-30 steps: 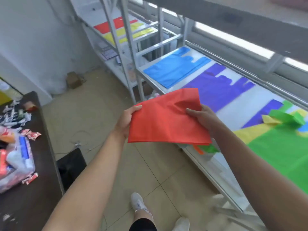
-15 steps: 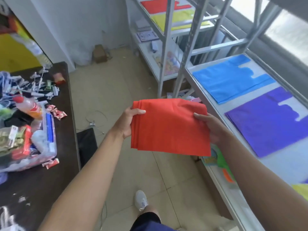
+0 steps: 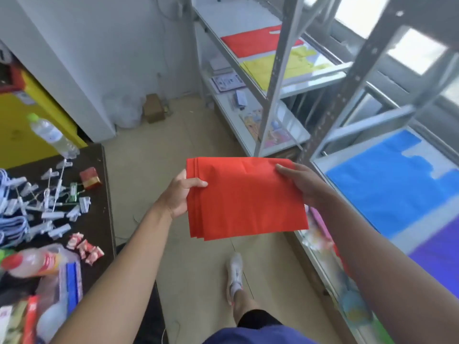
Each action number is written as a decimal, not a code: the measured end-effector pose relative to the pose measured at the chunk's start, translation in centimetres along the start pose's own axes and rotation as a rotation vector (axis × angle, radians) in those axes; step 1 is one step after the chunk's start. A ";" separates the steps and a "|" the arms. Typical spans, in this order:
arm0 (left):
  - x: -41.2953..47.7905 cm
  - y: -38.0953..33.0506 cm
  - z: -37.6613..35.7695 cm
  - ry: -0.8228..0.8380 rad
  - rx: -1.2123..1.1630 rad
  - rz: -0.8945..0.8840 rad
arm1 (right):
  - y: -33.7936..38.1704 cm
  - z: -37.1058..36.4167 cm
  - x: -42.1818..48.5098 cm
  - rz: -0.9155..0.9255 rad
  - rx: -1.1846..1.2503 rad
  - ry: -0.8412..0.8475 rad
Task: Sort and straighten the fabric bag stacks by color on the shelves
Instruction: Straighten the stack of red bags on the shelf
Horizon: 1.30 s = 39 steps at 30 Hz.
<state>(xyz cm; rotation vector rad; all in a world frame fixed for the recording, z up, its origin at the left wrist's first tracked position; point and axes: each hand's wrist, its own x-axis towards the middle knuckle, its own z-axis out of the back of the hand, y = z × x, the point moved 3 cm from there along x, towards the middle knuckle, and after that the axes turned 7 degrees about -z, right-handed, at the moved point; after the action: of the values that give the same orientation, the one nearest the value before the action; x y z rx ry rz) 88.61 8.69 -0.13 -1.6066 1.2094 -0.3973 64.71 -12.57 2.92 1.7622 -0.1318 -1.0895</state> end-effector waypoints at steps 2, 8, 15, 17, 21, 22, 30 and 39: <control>4.5 -2.0 2.1 -0.041 -0.011 -0.011 | 2.7 -1.3 5.1 0.003 0.034 0.033; 17.7 -10.7 7.0 -0.170 0.009 -0.081 | 13.3 -5.7 18.6 -0.034 0.088 0.046; 32.7 -21.4 11.8 -0.255 0.011 -0.145 | 25.3 -10.5 32.6 0.041 0.164 -0.009; 37.5 -24.1 13.1 -0.216 0.047 -0.167 | 27.7 -11.1 36.5 0.063 0.188 -0.008; 49.0 -28.9 16.7 -0.087 0.062 -0.158 | 32.2 -12.1 44.6 0.058 0.261 -0.130; 51.7 -30.3 17.5 -0.041 0.064 -0.147 | 33.7 -12.7 46.2 0.052 0.273 -0.158; 71.6 -39.2 17.0 0.227 0.207 -0.074 | 43.8 -13.8 53.3 0.150 0.478 -0.327; 91.6 -43.9 6.6 0.537 0.473 -0.036 | 51.1 -6.9 62.2 0.168 0.586 -0.685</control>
<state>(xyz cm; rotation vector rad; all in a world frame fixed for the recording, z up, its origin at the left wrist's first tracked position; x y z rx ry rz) 155.64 -67.56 7.45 -1.1394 1.3476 -1.1025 125.41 -65.74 6.22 1.7421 -1.0899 -1.5935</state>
